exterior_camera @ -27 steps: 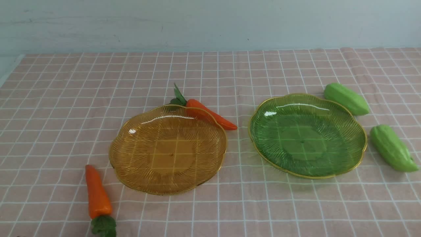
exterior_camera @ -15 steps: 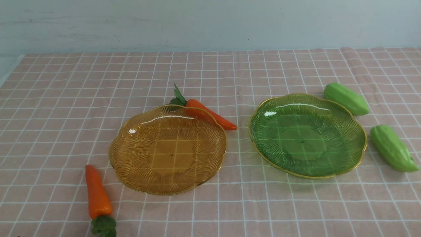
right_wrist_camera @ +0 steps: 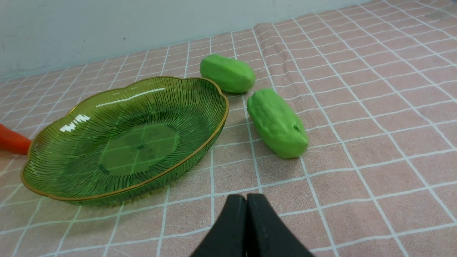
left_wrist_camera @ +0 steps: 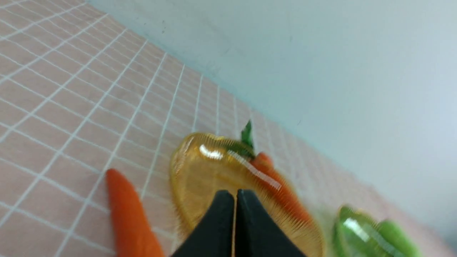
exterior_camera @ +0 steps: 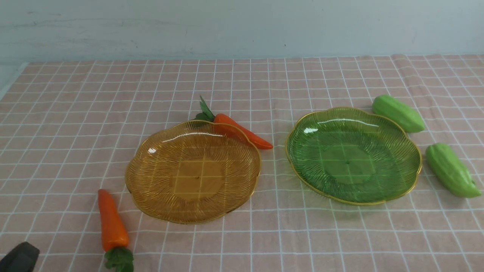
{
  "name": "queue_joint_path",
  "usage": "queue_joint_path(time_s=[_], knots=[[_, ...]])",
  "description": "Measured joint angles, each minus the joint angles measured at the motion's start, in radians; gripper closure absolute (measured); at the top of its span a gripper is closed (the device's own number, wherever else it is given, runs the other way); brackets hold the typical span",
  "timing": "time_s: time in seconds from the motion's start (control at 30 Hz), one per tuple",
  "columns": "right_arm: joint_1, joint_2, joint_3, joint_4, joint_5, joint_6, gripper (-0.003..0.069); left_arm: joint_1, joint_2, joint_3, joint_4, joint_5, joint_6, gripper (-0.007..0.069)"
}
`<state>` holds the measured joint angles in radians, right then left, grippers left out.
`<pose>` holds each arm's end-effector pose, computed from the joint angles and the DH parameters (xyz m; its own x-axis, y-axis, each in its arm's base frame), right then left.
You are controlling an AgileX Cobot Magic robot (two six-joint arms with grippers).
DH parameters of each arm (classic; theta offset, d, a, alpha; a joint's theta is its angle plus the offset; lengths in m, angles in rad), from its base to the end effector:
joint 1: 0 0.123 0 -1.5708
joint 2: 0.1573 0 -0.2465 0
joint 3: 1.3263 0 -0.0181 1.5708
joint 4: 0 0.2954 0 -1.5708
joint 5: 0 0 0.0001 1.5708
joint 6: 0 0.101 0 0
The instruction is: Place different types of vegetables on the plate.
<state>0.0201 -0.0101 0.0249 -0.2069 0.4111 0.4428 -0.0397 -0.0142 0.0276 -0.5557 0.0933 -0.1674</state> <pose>0.1448 -0.0054 0.1658 -0.3001 0.2432 -0.9224 0.1370 0.9679 0.2106 0.1498 -0.0110 0.1973 -0.0627 -0.6575 -0.7509 0.0630 0.7482 -0.6604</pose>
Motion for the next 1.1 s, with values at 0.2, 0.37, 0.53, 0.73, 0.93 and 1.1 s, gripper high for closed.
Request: queue_joint_path(time_s=[0.2,0.37,0.53,0.73,0.93,1.1], knots=[[0.0,0.0,0.0,0.046,-0.025,0.034,0.0674,0.0,0.0,0.0,-0.155,-0.259,-0.008,0.0628],[0.0,0.0,0.003,0.262,-0.214,0.17,0.0674,0.0,0.0,-0.072,-0.176,-0.358,-0.01,0.0628],[0.0,0.0,0.003,0.398,-0.372,0.241,0.0674,0.0,0.047,-0.303,-0.105,-0.086,0.103,0.0628],[0.0,0.0,0.003,0.377,-0.411,0.213,0.0674,0.0,0.329,-0.527,0.008,0.424,0.179,0.0628],[0.0,0.0,0.003,0.347,-0.427,0.207,0.0674,0.0,0.665,-0.656,0.166,0.723,0.152,0.0628],[0.009,0.0,-0.031,0.293,-0.347,0.187,0.0674,0.0,1.074,-0.846,0.308,0.826,0.116,0.0628]])
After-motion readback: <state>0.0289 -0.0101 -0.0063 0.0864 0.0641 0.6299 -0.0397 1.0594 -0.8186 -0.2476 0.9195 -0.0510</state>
